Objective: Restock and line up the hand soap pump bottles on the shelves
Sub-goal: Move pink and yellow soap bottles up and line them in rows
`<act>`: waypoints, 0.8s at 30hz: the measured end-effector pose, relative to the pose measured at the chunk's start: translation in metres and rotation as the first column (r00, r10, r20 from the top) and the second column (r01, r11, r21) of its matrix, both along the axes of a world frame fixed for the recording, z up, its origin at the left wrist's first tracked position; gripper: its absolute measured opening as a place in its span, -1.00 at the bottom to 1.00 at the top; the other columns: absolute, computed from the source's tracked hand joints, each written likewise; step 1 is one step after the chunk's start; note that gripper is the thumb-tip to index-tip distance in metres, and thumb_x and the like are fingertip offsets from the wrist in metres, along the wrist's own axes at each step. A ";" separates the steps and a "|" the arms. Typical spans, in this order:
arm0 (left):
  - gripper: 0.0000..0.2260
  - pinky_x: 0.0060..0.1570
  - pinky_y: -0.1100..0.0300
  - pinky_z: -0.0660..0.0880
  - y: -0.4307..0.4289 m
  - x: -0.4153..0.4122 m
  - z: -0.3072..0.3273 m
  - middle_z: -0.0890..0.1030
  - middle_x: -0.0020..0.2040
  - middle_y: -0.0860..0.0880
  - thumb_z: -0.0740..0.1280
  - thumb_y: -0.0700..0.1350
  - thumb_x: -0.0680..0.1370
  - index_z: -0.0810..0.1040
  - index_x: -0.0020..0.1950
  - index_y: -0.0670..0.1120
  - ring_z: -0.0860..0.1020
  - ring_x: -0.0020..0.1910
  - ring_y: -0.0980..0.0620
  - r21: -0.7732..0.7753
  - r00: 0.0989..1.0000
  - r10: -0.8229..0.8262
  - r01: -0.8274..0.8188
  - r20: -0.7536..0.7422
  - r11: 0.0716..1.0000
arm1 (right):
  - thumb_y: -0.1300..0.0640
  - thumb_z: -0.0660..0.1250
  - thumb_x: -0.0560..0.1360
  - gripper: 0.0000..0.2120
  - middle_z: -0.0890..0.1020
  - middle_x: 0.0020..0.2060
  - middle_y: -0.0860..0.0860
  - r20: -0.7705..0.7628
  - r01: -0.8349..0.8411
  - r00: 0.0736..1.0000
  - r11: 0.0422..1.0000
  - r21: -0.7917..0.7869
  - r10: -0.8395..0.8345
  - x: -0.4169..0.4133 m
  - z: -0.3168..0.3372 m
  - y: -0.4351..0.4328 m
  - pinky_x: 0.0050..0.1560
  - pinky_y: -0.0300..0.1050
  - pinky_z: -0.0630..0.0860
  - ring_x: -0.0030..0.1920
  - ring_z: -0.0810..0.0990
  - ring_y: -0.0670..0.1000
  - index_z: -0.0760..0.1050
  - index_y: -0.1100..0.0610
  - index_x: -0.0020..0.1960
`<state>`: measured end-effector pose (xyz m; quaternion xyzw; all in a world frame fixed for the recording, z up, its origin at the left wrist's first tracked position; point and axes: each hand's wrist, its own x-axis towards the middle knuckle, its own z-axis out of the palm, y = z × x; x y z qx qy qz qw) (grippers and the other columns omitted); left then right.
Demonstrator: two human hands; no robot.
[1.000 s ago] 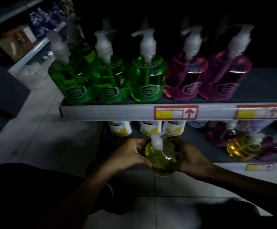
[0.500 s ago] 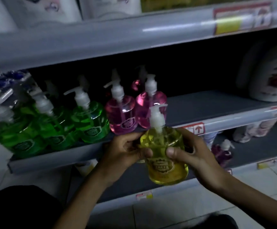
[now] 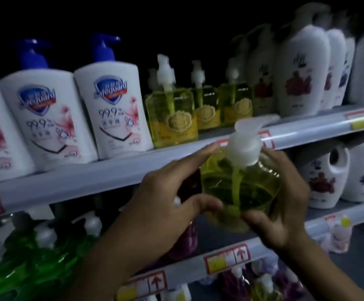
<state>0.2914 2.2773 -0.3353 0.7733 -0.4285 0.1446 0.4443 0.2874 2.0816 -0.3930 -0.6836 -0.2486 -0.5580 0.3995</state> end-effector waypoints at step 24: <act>-0.47 -0.03 0.65 0.33 -0.080 0.065 0.087 0.39 0.39 0.05 0.21 -0.32 0.61 0.23 0.52 0.05 0.29 -0.08 0.69 0.102 0.831 0.289 -0.379 0.476 0.920 | 0.43 0.20 0.55 -0.35 0.31 0.43 0.04 -0.093 -0.118 0.988 0.991 0.055 0.123 0.076 0.084 -0.030 0.20 -0.39 0.41 0.37 0.37 -0.05 0.13 -0.05 0.49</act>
